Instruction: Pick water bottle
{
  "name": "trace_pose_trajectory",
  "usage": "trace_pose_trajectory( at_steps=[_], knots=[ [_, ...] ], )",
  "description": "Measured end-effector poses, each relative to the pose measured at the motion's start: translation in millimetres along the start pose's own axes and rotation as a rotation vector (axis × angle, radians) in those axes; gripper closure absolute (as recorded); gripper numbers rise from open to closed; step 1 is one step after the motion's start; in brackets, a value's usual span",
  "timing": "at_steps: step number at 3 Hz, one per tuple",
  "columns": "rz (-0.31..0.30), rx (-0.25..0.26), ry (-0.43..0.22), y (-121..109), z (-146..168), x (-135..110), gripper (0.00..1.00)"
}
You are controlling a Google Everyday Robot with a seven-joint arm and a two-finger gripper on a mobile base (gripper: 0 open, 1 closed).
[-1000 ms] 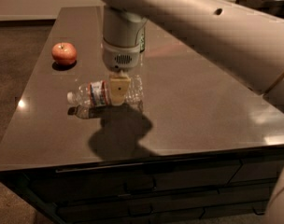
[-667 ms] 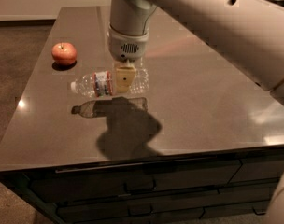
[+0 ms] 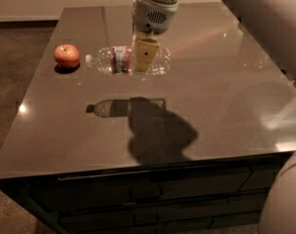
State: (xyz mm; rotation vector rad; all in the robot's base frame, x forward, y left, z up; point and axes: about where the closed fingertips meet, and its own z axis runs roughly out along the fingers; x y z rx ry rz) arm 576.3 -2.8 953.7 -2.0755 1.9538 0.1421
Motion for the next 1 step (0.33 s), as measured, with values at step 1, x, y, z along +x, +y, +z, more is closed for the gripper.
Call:
trace_pose_trajectory(
  at_steps=[1],
  knots=[
    [-0.002, 0.017, -0.011, -4.1, 0.4, -3.9, 1.0]
  ],
)
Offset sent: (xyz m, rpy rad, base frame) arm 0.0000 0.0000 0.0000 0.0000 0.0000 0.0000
